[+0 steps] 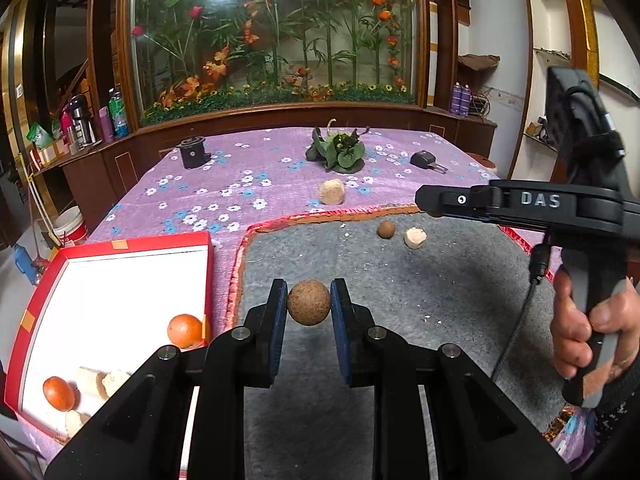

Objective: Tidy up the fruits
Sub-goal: 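Carry both brown balls into the white tray and open both tools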

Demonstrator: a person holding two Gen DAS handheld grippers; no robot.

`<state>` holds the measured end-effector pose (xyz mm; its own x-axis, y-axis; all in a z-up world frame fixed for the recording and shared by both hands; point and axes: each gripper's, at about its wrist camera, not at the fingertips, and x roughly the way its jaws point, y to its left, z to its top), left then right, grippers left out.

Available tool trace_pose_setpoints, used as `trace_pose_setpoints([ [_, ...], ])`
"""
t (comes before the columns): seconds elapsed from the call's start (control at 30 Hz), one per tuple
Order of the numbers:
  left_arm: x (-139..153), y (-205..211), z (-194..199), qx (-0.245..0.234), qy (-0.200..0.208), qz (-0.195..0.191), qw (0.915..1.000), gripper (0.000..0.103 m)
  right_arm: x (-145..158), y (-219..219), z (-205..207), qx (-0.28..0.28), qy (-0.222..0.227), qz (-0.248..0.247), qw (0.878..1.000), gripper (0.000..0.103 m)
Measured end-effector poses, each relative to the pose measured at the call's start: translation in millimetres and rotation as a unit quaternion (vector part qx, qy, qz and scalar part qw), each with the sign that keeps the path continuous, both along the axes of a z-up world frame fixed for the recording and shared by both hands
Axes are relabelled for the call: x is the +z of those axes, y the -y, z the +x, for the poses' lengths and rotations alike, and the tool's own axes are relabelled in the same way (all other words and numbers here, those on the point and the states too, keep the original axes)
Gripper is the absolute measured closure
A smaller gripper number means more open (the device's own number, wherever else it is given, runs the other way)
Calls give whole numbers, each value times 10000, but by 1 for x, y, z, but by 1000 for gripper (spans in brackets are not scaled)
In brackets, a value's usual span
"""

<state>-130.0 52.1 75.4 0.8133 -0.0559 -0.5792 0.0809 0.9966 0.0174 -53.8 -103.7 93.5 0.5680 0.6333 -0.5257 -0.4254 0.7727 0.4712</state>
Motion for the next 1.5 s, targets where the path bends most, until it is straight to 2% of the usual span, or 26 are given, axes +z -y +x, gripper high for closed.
trace_pose_setpoints([
  [0.23, 3, -17, -9, 193, 142, -26, 9997, 84, 10, -35, -17, 340, 107, -107, 9993, 77],
  [1.0, -8, -95, -28, 916, 182, -204, 9954, 84, -1, -156, -45, 1383, 48, -460, 9893, 77],
  [1.5, -31, -161, -34, 1760, -73, -121, 9843, 83, -32, -220, -49, 1748, -230, -692, 9819, 77],
])
